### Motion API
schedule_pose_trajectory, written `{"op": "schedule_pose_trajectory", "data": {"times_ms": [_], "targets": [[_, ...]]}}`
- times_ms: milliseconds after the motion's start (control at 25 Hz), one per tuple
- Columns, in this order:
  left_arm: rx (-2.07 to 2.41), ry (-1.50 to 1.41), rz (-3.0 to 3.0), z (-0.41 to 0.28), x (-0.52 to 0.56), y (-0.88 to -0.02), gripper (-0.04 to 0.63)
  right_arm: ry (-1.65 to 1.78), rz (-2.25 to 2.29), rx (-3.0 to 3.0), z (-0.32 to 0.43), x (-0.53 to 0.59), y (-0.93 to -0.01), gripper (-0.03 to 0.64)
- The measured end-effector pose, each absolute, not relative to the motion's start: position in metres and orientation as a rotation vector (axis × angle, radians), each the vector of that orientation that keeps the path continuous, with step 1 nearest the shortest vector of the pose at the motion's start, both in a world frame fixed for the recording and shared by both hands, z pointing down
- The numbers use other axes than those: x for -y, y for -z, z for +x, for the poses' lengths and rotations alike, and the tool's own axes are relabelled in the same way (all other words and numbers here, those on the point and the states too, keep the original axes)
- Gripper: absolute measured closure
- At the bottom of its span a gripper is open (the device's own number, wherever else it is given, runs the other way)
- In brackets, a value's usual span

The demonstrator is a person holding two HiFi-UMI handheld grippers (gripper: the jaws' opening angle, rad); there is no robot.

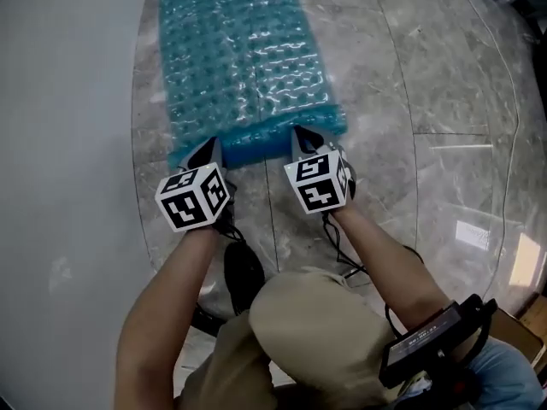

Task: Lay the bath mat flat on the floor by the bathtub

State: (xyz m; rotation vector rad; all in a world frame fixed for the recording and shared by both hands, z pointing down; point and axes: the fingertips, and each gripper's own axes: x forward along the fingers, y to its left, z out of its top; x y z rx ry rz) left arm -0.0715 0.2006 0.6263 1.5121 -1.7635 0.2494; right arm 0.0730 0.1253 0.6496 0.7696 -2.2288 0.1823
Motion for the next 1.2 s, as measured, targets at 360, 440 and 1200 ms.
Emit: {"op": "schedule_pose_trajectory", "data": {"times_ms": [360, 440, 1200], "targets": [[1.693, -0.315, 1.546, -0.046, -0.229, -0.660, 0.589, -0.364, 0.706, 2.339, 0.084, -0.143, -0.618, 0.611], [1.683, -0.292, 1.528, -0.038, -0.241, -0.660, 0.589, -0.367, 0.730, 2.338, 0.078, -0.138, -0.615, 0.609], [1.679, -0.368, 1.512, -0.023, -0.270, -0.675, 0.589, -0.336, 0.564, 2.264, 0.105, -0.210, -0.651, 0.609]]}}
